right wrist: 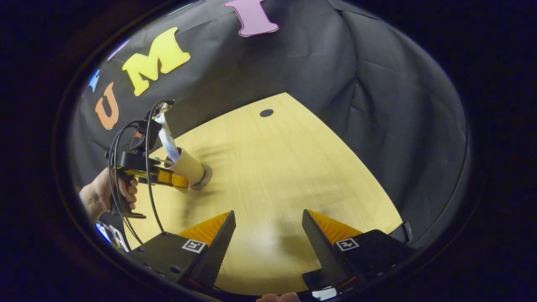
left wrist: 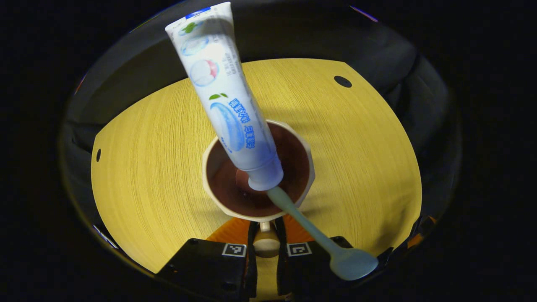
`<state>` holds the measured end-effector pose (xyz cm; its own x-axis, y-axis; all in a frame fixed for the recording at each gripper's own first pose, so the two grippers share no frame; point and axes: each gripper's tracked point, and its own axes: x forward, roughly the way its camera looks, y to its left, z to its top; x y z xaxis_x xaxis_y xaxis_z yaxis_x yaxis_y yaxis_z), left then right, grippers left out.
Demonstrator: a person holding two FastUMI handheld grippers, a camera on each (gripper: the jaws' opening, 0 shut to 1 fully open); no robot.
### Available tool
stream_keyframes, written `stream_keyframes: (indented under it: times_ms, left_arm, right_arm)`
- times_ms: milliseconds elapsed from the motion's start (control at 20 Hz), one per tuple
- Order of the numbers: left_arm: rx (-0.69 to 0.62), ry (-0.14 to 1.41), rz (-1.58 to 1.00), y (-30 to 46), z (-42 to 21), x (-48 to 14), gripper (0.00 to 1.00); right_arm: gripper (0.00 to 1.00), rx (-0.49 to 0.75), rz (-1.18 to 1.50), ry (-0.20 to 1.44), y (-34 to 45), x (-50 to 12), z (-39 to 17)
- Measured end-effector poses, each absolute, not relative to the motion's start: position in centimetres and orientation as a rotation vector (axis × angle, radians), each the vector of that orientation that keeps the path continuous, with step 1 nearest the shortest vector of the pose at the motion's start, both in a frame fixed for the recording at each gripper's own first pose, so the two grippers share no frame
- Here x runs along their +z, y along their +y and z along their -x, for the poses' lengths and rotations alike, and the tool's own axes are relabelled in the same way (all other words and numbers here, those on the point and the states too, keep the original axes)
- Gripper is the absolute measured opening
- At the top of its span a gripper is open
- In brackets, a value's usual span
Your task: Put the toothbrush and toothpaste on the desktop into the cup, then pick up the cup and place it on the coaster on the desktop.
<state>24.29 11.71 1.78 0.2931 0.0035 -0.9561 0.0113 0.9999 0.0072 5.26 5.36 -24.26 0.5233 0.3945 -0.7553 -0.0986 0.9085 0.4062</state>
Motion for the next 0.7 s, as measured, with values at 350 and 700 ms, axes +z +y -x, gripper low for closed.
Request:
stream_keyframes:
  times_ms: [350, 700]
  left_arm:
    - [0.018, 1.292, -0.010, 10.2, -22.7, 4.6, 0.48]
    - [0.057, 1.248, 0.078, 10.7, -19.8, 7.1, 0.96]
  right_arm:
    - [0.96, 0.303, -0.339, 0.984, 6.0, -24.5, -5.3]
    - [0.96, 0.360, -0.299, 0.959, 7.9, -23.6, -4.4]
